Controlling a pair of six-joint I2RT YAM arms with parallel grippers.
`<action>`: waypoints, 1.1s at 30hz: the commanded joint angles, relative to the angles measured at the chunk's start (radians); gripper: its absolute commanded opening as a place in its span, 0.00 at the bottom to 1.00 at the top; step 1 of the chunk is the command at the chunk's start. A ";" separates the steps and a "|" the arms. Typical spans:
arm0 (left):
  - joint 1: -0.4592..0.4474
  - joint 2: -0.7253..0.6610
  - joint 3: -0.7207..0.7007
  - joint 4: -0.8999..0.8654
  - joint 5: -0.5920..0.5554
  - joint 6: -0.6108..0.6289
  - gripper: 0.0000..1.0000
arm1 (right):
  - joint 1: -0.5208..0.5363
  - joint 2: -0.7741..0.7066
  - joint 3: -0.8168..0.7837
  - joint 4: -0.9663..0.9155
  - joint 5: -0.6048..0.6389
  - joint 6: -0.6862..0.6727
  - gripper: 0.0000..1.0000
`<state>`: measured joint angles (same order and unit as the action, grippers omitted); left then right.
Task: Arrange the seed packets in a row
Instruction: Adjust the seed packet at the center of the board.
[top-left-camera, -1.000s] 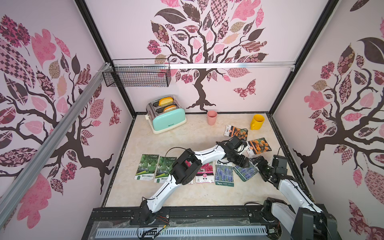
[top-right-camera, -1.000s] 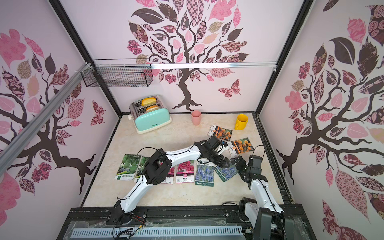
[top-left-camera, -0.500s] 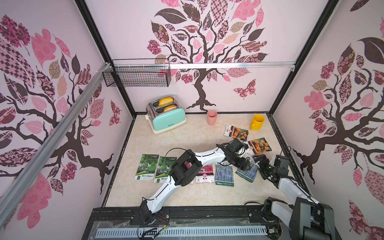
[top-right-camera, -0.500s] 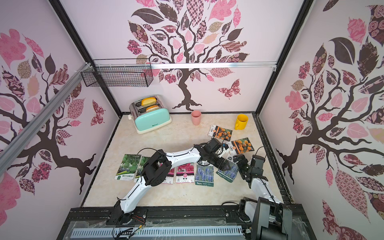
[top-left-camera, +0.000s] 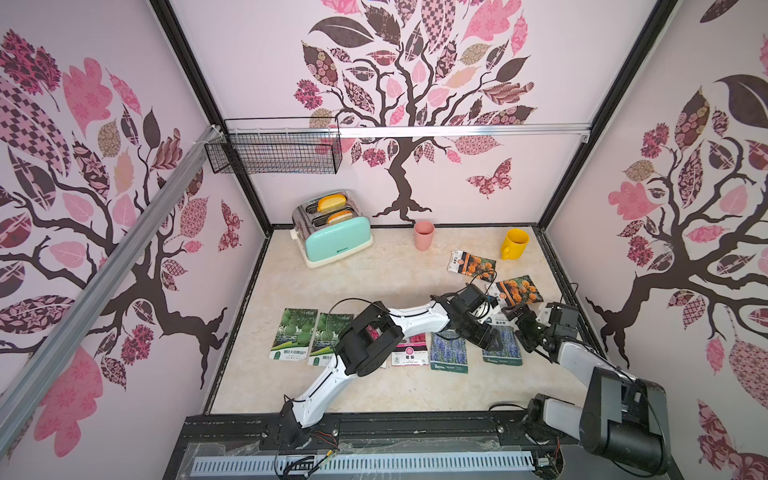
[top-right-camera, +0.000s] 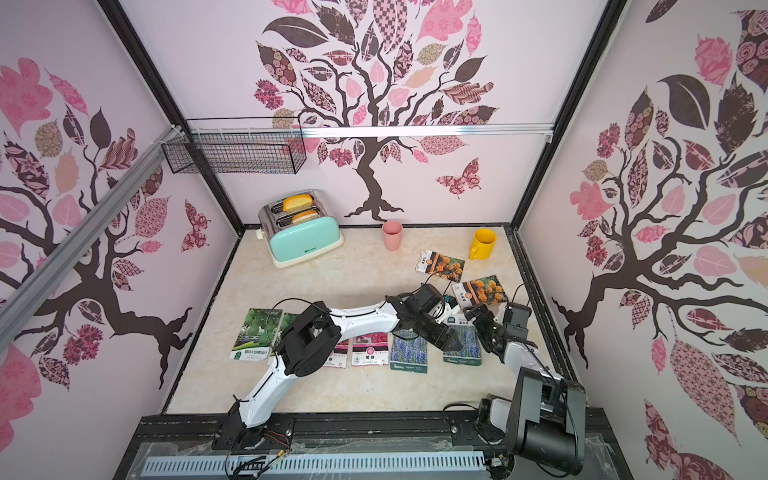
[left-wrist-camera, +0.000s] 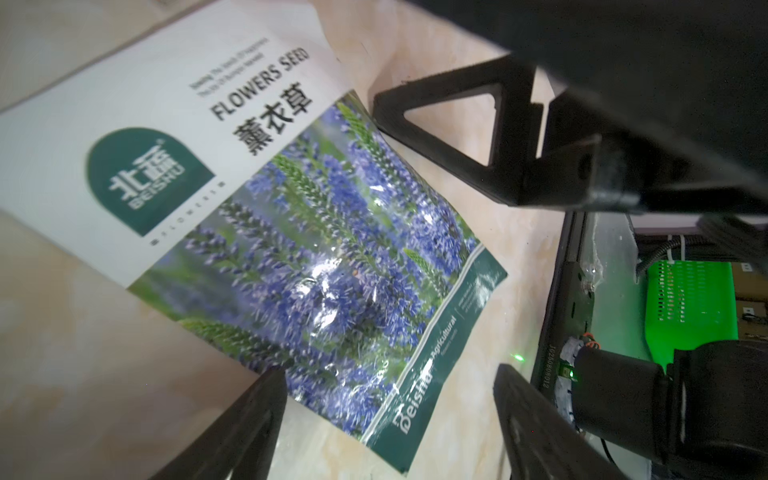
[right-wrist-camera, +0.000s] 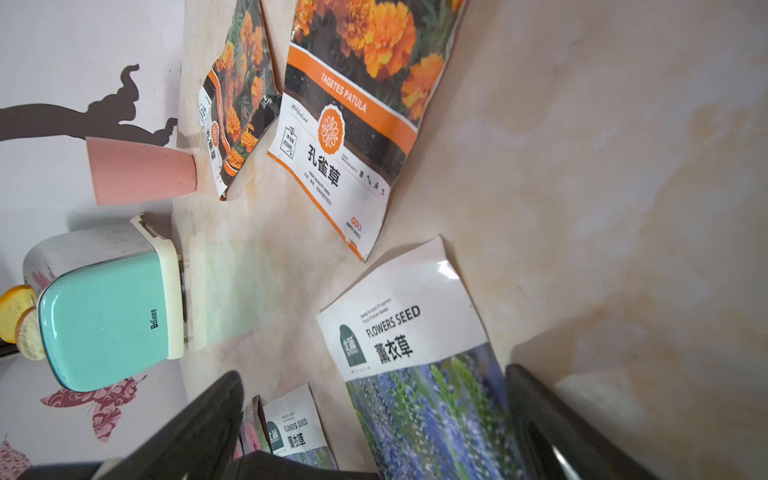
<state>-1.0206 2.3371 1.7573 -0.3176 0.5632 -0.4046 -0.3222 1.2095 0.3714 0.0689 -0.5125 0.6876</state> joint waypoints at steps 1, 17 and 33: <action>-0.010 -0.055 -0.046 -0.015 0.007 -0.006 0.81 | -0.002 0.002 0.032 -0.096 -0.002 -0.068 0.99; 0.124 -0.580 -0.371 0.043 -0.089 -0.077 0.82 | 0.169 -0.079 0.181 -0.314 0.274 -0.215 1.00; 0.195 -0.900 -0.760 0.173 -0.145 -0.211 0.82 | 0.362 0.070 0.184 -0.345 0.326 -0.167 1.00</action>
<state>-0.8246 1.4567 1.0111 -0.1982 0.4118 -0.6010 0.0151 1.2697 0.5491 -0.2344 -0.2115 0.4995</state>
